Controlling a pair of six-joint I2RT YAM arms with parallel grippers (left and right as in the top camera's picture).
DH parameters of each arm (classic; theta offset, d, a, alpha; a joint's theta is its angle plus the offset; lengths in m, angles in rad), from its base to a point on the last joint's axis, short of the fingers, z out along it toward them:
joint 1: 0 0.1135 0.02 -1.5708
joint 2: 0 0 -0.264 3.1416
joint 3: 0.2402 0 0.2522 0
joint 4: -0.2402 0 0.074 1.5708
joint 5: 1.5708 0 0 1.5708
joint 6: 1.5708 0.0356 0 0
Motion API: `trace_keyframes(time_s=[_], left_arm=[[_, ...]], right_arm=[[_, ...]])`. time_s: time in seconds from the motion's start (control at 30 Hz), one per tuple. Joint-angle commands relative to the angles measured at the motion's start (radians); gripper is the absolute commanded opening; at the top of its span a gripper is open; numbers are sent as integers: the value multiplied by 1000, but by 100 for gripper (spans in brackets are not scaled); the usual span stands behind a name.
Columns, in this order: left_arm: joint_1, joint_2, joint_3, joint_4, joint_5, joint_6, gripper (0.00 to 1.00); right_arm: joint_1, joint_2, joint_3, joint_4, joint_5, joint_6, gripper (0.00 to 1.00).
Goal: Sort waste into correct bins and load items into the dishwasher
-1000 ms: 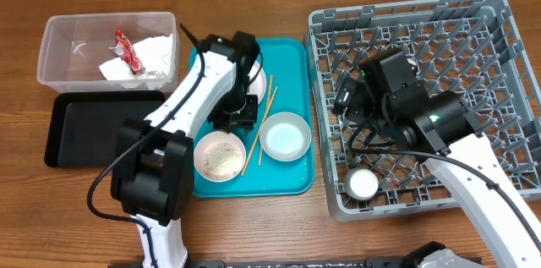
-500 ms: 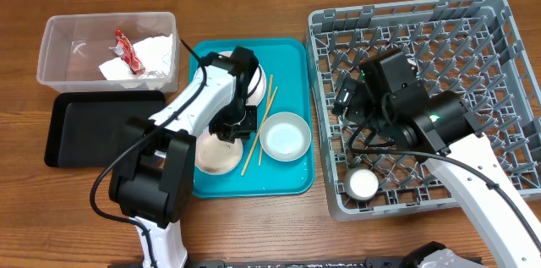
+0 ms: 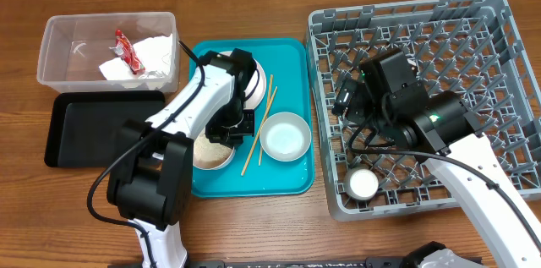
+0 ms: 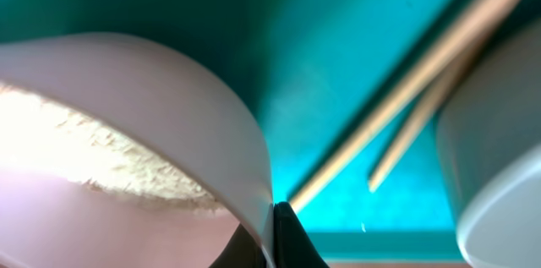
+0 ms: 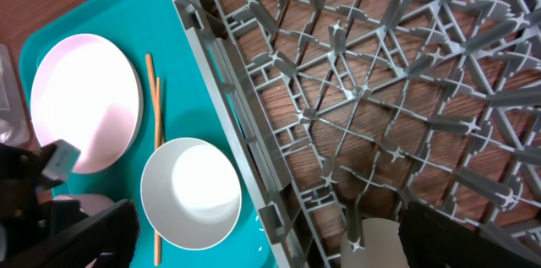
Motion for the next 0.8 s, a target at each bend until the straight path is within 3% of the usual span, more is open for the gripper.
trace_keyframes(time_s=[0.0,0.43,0.77], left_arm=[[-8,-33,105,-72,36,53,4],[51,-286,142,-150,53,120,4],[358,-335,128,-203,283,360,4]], right_arm=[[-7,-2,23,0,14,-8,100],[-7,-2,23,-10,14,-8,100],[-7,-2,23,-13,14,-8,100]])
